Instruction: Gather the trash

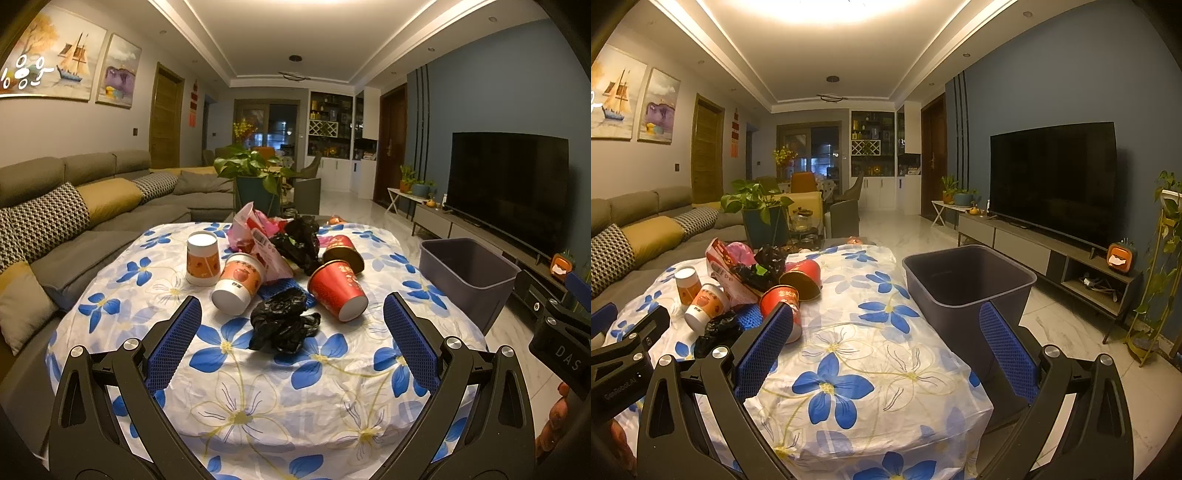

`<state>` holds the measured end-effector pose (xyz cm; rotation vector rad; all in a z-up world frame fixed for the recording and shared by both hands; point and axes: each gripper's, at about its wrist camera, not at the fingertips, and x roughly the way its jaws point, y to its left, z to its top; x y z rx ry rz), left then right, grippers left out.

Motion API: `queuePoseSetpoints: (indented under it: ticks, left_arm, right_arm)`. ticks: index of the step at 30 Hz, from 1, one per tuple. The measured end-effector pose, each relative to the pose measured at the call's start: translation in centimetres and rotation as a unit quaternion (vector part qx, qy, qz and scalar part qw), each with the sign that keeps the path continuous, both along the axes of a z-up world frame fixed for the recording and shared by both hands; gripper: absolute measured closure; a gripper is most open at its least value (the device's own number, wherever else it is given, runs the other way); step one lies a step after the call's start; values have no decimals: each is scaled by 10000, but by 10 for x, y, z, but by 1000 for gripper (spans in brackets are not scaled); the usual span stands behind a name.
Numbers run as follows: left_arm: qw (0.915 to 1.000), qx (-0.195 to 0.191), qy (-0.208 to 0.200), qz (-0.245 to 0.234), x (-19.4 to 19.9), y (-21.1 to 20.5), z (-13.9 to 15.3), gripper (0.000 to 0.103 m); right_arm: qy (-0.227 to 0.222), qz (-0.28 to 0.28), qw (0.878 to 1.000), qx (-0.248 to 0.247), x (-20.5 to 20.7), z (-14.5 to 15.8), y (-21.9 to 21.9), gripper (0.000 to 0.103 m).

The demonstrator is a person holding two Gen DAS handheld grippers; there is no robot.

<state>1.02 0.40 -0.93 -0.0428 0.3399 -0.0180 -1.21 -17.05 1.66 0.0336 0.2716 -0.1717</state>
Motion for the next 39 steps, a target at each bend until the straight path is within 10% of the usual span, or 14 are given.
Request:
queuePoseSetpoints:
  ticks: [18, 39]
  left_arm:
    - [9998, -86, 94, 157, 21, 28, -26, 10]
    - [9971, -135, 698, -280, 127, 31, -102, 40]
  right_arm:
    - [5, 346, 9993, 148, 23, -18, 2, 6]
    - [240, 889, 9950, 380, 104, -64, 19, 6]
